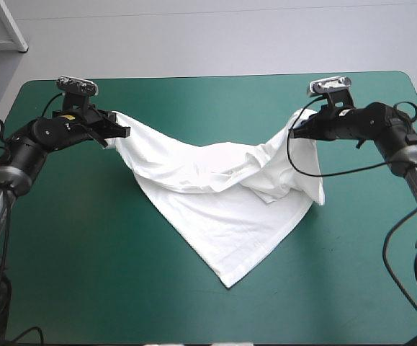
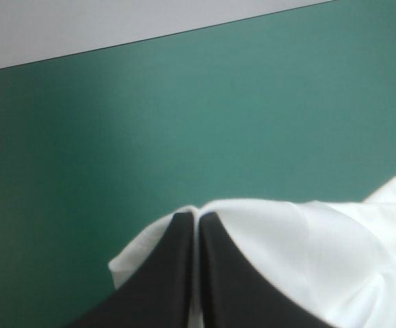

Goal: Fold the cloth

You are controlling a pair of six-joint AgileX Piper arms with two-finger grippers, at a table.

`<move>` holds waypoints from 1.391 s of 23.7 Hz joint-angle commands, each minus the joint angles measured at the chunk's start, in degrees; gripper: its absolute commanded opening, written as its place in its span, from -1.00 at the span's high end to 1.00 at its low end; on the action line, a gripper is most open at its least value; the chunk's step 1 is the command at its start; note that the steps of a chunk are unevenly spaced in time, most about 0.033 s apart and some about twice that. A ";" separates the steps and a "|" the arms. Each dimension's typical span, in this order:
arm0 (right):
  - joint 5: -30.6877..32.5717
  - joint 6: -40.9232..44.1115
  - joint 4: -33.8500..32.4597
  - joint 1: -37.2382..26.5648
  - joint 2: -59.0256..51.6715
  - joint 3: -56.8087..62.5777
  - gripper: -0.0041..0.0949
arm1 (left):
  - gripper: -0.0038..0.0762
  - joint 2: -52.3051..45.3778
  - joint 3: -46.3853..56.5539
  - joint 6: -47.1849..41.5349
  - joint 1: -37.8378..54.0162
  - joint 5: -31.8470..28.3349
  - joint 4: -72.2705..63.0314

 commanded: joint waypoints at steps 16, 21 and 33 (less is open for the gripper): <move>-2.11 4.47 -1.68 -7.79 12.45 -20.21 -0.47 | -0.54 18.68 -23.96 8.19 -0.97 -1.25 -12.26; 4.64 7.12 -5.33 -9.14 8.94 -22.64 -0.27 | -0.23 14.14 -25.66 8.49 -1.90 10.06 -12.14; 25.35 8.67 -5.64 -9.14 -17.55 -22.02 0.03 | 0.09 -6.20 -12.13 2.13 -4.73 31.47 -11.17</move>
